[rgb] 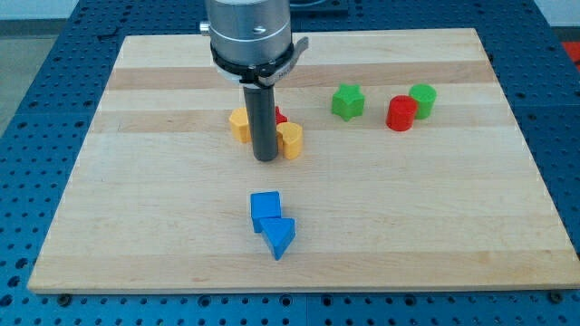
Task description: Slide green circle along with red circle left and a bit down
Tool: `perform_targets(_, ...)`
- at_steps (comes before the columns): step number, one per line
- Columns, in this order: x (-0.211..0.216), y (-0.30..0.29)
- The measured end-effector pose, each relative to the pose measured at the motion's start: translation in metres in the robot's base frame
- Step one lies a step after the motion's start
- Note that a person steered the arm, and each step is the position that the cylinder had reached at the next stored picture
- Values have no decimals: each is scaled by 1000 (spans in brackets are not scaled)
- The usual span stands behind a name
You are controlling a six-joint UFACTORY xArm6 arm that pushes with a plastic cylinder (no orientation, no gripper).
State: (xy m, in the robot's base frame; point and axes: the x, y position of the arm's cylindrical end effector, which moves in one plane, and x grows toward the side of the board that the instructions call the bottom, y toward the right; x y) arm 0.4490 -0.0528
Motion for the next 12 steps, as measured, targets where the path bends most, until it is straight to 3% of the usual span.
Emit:
perform_targets(2, -4, -31)
perform_targets(6, 33, 20)
perform_targets(9, 18, 153)
perform_targets(12, -38, 271)
